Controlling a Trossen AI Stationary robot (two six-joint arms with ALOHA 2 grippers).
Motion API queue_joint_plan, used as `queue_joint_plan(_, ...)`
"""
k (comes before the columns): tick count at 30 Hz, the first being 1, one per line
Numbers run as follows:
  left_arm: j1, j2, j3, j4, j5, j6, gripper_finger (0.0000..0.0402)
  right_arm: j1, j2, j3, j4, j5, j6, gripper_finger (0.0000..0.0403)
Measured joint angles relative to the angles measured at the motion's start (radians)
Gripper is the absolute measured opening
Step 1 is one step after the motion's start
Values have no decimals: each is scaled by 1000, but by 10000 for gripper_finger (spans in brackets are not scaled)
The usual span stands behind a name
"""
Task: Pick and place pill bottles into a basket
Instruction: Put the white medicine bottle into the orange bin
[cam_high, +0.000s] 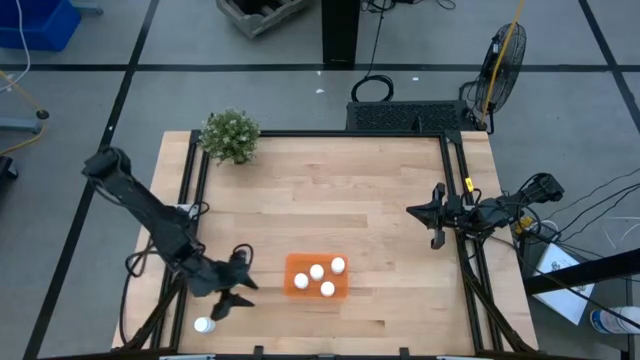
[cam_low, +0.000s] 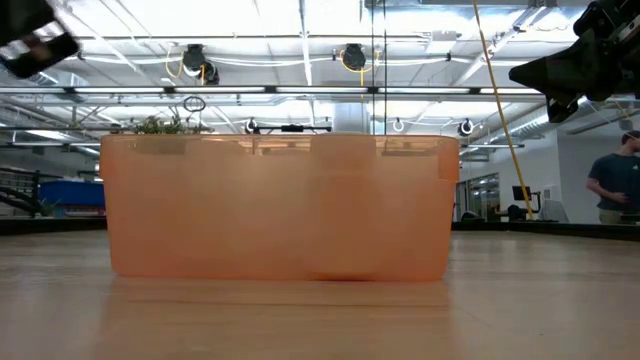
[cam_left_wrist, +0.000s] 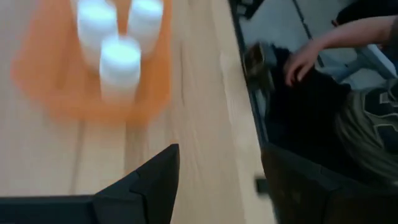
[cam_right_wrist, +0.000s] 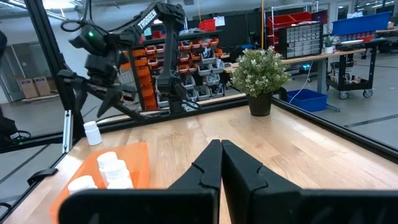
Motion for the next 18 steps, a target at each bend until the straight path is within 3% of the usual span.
queue_joint_plan(7,-67,-20,0,-181,104,-393,224,0,0,0,0,0,0,0)
queue_joint_plan(18,-167,-20,0,-284,246,-833,225,0,0,0,0,0,0,0)
